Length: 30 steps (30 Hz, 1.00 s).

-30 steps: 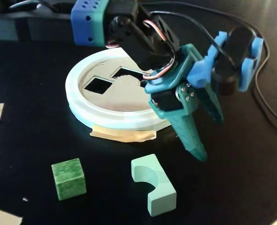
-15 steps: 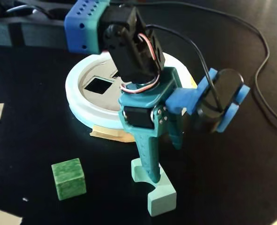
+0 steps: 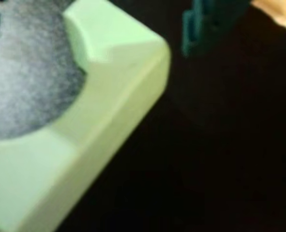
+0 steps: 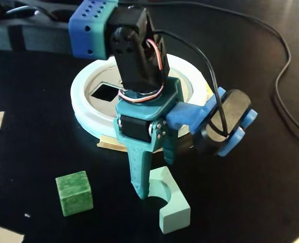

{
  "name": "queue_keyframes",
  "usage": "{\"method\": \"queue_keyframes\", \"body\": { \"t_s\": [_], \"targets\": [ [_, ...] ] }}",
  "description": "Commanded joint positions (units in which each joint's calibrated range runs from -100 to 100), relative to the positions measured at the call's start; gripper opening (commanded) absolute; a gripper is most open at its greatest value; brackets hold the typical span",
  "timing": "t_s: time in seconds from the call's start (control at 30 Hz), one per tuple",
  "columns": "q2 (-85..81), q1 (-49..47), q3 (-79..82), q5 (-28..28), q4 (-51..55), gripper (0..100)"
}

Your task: Pick up the U shape block and drop it in corresponding U shaped hole

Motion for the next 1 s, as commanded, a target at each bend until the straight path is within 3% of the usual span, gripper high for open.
{"method": "queue_keyframes", "body": {
  "t_s": [0.0, 0.33, 0.83, 0.87, 0.97],
  "targets": [
    [-2.6, 1.0, -6.6, 0.5, 0.6, 63],
    [-1.0, 1.3, -5.7, 0.2, -11.9, 63],
    [4.3, 4.0, -6.5, 0.4, -12.1, 63],
    [4.3, 4.2, -6.5, 0.5, -12.1, 62],
    [4.3, 4.2, -6.5, 0.5, -12.1, 44]
  ]
}}
